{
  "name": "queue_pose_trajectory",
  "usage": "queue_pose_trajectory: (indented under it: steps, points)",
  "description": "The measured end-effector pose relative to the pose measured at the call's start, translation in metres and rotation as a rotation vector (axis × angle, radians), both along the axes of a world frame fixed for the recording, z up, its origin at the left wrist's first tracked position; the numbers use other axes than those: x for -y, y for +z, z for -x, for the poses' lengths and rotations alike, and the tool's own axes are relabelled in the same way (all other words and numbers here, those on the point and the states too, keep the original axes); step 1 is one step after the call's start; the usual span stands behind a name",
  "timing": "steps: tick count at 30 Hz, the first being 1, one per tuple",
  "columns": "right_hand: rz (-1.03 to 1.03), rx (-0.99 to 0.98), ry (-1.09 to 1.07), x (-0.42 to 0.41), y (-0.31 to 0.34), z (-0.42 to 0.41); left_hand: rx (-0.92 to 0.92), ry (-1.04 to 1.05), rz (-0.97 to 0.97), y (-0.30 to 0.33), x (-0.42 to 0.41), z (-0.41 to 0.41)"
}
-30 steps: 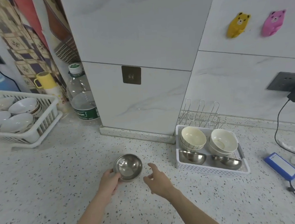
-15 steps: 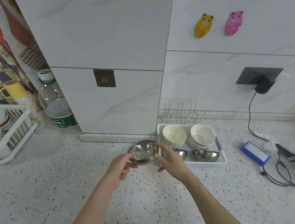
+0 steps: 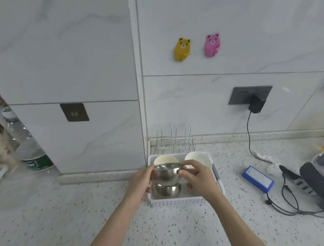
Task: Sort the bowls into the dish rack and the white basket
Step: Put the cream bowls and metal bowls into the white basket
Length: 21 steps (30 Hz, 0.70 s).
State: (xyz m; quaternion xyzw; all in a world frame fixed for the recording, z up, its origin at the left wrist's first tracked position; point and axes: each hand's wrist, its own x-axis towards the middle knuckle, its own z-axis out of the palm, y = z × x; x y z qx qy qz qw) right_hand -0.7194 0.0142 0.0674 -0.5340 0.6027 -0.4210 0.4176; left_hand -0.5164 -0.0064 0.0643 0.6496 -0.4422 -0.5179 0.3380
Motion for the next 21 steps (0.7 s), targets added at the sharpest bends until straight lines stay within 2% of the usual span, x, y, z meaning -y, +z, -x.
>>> queue_pose_trajectory:
  steps: [4,9,15,18,21]
  points:
    - [-0.015,-0.031,-0.010,0.019,0.007,0.013,0.028,0.000,0.170,0.007,0.021,0.019]
    - [-0.063,-0.088,-0.017,0.046,0.003,0.025,0.121,-0.028,0.146,0.005,0.038,0.025]
    - [-0.218,-0.145,0.012,0.059,-0.019,0.017,0.284,-0.093,0.104,-0.013,0.038,0.015]
    - [-0.293,-0.169,0.121,0.082,-0.035,0.021,0.411,-0.091,0.057,-0.024,0.048,0.021]
    - [-0.302,-0.218,0.145,0.082,-0.039,0.012,0.412,-0.105,0.023,-0.024,0.045,0.012]
